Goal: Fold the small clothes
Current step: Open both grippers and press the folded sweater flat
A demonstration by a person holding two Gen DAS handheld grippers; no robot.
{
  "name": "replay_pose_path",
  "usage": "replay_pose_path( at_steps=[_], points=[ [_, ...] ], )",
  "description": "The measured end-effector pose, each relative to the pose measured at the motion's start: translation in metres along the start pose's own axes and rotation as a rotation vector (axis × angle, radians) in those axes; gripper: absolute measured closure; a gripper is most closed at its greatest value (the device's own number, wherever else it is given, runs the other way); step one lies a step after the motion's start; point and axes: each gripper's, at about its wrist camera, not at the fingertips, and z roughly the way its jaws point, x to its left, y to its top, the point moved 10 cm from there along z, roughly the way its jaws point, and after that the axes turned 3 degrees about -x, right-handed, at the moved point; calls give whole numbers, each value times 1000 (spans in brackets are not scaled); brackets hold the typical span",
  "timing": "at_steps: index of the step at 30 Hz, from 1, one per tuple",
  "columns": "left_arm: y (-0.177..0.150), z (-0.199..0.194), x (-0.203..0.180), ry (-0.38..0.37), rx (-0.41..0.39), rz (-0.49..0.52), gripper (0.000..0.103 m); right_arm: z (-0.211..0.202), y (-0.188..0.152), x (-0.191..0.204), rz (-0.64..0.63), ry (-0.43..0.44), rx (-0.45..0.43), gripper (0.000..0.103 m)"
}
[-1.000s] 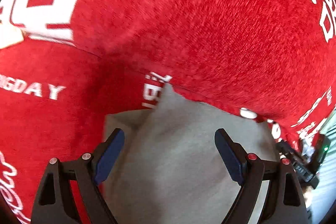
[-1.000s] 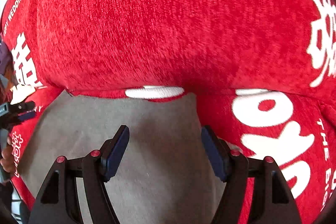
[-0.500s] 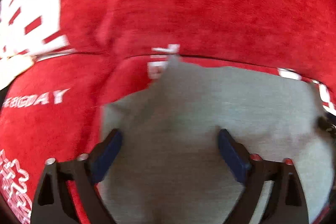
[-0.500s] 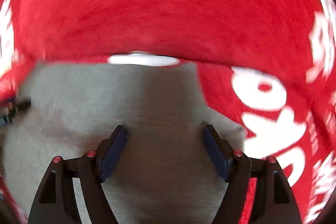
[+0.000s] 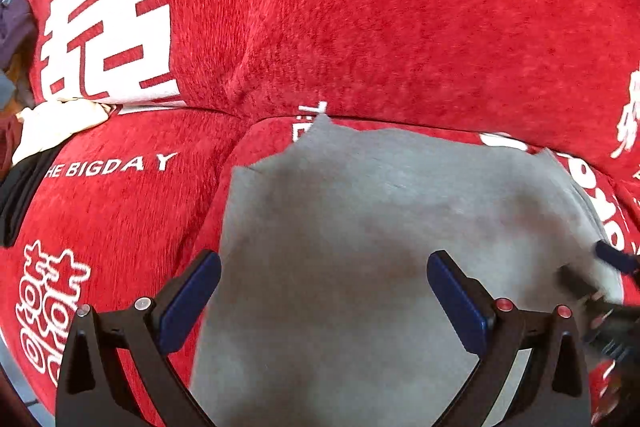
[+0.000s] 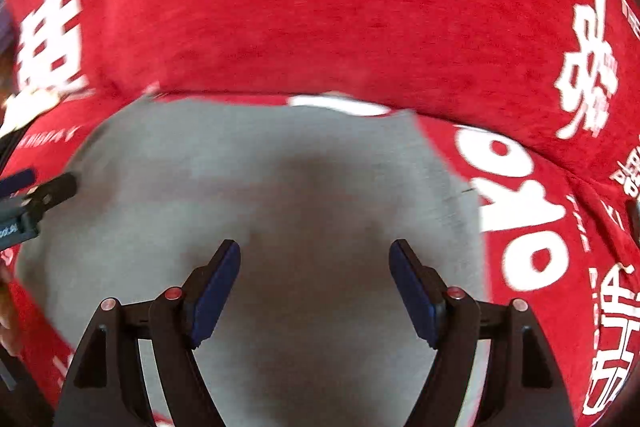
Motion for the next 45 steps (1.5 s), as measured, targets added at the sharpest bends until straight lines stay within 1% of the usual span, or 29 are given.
replay_pose_path(
  at_steps=[2,3,5,7,8,9,10,11,13,15,17,21,23,27,30,32,34,36,40,45],
  points=[
    [-10,-9,-5,9,-7,5,0,5,-9,26,-23,12,8,24],
    [-16,-10,-5,17,-2,5,0,7,-12,33,-24,15,13,24],
    [-24,-5,0,39,13,2,0,16,-21,40,-16,15,24,24],
    [-39,3,11,89,42,8,0,19,-26,39,-8,7,17,24],
    [-46,8,16,111,62,10,0,17,-26,36,6,19,3,24],
    [-53,13,22,121,77,10,0,16,-27,31,19,13,4,24],
    [-56,14,27,88,63,-10,0,17,-27,22,33,-1,7,24],
    [-57,12,32,80,59,-30,0,14,-28,9,55,-22,9,24],
    [-62,11,41,58,82,-79,0,8,-35,-16,99,-59,15,24],
    [-65,9,47,58,89,-99,0,5,-43,-37,137,-62,15,24],
    [-67,4,48,72,82,-87,0,0,-47,-46,147,-33,8,24],
    [-72,-10,50,84,85,-98,0,-14,-50,-46,115,-103,17,23],
    [-71,-19,48,62,68,-112,0,-24,-50,-38,126,-114,10,23],
    [-74,-30,32,25,52,-106,0,-36,-50,-1,123,-67,-39,22],
    [-82,-29,19,26,58,-73,0,-32,-56,36,58,-20,-26,22],
    [-88,-27,13,21,69,-67,0,-27,-64,50,28,-27,-15,22],
    [-94,-23,12,35,82,-55,0,-20,-71,53,18,-36,4,22],
    [-103,-16,12,56,99,-27,0,-17,-76,50,23,-32,-5,21],
    [-108,-16,14,39,87,-12,0,-18,-82,30,70,-15,-2,21],
    [-114,-19,19,18,81,2,0,-23,-99,-17,138,-40,-3,21]
  ],
)
